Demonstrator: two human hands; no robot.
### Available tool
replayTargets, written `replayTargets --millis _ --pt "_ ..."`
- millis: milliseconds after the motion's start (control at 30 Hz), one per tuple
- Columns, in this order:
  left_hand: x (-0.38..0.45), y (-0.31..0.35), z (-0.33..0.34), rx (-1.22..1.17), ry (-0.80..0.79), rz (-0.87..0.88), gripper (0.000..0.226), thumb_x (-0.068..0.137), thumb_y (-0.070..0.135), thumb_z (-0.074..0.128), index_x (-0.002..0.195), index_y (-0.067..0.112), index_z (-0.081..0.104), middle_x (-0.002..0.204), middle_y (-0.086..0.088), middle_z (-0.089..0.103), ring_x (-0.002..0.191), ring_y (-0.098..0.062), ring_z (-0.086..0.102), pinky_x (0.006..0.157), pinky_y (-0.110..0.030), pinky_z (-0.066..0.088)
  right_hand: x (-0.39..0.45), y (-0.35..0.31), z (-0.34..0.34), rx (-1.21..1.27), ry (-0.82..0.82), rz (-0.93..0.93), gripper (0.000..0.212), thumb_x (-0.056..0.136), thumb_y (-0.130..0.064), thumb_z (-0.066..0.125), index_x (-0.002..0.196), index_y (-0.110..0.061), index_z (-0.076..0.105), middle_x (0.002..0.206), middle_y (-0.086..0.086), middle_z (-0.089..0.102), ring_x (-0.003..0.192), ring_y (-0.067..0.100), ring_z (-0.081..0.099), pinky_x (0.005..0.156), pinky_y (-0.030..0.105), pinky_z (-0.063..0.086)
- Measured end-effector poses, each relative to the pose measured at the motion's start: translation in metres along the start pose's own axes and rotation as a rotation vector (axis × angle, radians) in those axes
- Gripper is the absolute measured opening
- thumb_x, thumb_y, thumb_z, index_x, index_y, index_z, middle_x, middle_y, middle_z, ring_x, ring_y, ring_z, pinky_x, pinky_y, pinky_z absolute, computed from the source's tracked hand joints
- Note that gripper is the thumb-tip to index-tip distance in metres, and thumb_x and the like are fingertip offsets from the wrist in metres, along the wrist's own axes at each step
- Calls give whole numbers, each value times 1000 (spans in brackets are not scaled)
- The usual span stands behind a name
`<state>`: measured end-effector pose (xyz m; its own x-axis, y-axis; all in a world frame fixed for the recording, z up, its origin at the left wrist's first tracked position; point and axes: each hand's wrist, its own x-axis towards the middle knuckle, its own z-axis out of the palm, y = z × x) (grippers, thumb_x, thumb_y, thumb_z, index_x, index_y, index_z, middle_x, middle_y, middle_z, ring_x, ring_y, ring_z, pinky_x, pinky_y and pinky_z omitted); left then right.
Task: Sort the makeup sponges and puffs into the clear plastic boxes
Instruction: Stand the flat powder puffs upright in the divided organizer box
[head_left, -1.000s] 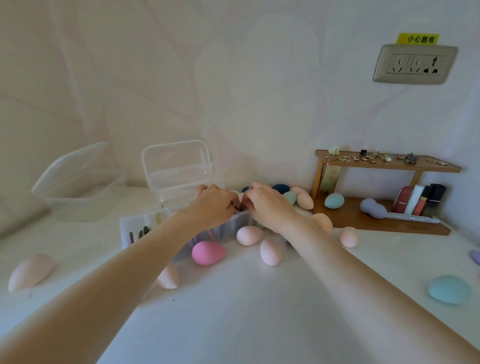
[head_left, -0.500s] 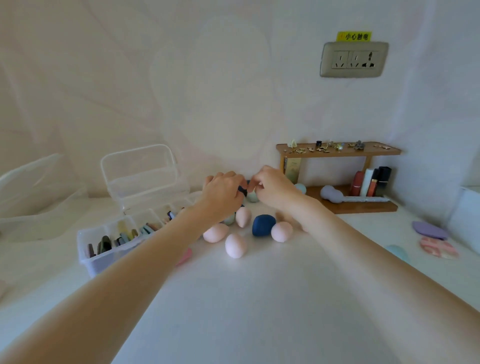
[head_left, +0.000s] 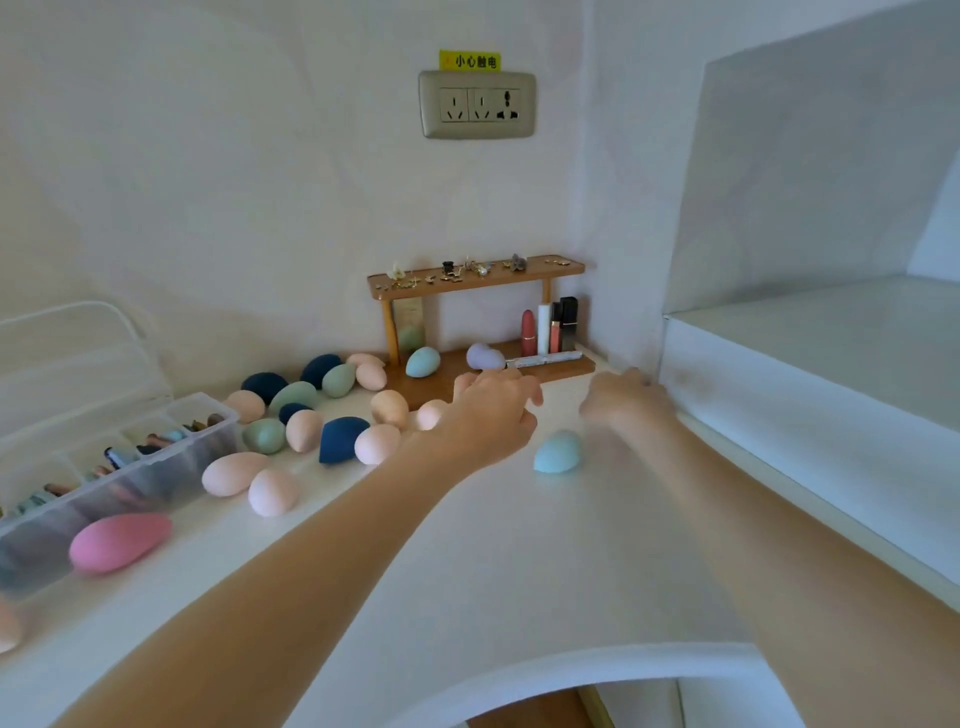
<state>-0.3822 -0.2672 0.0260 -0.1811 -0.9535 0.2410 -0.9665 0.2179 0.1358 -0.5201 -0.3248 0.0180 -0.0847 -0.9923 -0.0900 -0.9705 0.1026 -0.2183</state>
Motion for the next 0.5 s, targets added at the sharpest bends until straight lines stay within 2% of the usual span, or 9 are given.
replayTargets --millis 67,200,367,500 --pt "0 11 5 -10 -18 13 32 93 15 40 121 22 54 126 0 53 118 -20 45 102 -33 27 5 12 10 -8 -15 -1 51 89 -17 39 140 -18 37 146 12 24 135 33 26 107 43 31" --pt "-1 18 14 10 -27 23 31 94 18 39 121 22 53 120 -1 54 113 -20 47 99 -32 29 9 16 18 55 88 -54 48 91 -11 43 138 -18 38 144 13 22 134 37 25 108 42 29" --pt "0 12 19 11 -11 -3 30 94 17 40 121 22 53 119 1 56 113 -18 47 99 -32 28 23 11 20 89 104 -67 51 89 -22 51 139 -19 37 145 14 22 134 41 24 109 42 28" --pt "3 3 17 9 -11 -46 30 94 18 41 121 23 54 124 2 54 115 -18 47 103 -34 28 30 10 22 -9 83 -15 45 92 -23 42 136 -14 41 147 21 27 136 40 22 110 40 25"
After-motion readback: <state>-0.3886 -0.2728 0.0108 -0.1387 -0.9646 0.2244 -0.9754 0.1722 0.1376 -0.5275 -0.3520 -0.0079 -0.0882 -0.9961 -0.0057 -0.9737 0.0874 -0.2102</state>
